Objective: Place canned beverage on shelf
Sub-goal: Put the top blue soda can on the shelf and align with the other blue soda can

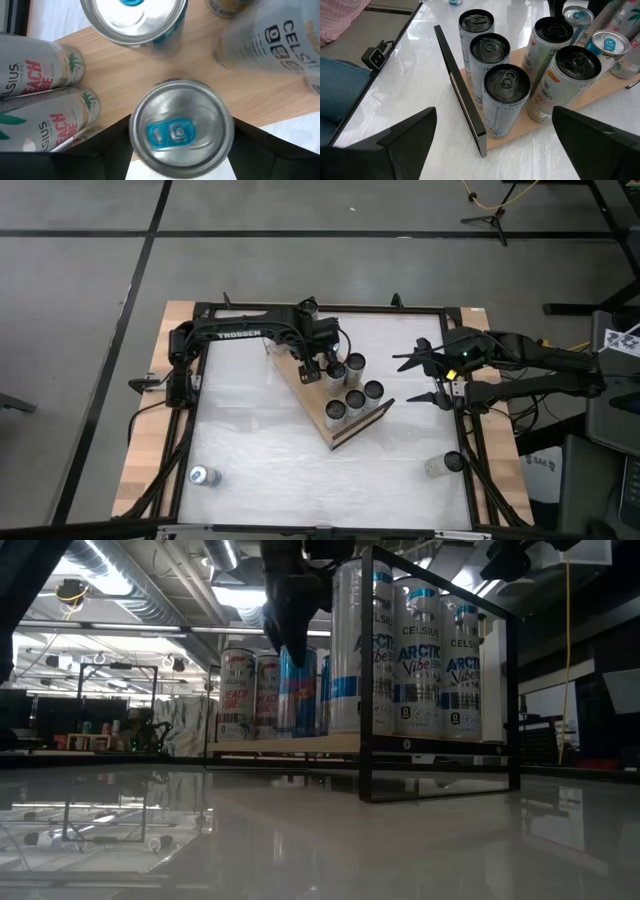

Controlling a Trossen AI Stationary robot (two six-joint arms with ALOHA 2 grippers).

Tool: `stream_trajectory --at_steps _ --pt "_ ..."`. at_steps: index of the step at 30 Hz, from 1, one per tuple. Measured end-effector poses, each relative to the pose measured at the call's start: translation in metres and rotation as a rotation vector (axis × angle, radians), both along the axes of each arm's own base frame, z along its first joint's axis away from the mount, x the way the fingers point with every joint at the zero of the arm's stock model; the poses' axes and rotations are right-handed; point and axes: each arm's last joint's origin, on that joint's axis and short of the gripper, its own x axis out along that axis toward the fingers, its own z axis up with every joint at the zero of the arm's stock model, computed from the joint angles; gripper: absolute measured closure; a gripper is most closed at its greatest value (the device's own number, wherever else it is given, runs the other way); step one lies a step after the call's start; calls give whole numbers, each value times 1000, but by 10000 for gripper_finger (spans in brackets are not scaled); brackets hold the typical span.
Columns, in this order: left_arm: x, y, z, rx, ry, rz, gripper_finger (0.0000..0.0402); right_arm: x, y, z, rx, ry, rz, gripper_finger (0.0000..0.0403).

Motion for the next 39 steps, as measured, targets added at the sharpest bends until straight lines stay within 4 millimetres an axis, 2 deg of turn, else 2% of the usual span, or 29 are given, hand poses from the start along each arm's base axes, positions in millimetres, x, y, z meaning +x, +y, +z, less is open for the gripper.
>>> stream_trajectory --at_steps 10,23,39 --pt "1 0 0 7 -13 1 116 0 0 0 0 1 0 10" --pt "8 4 2 50 -87 10 64 0 0 0 0 2 0 10" --pt "10 6 4 103 -101 25 62 0 0 0 0 2 0 10"
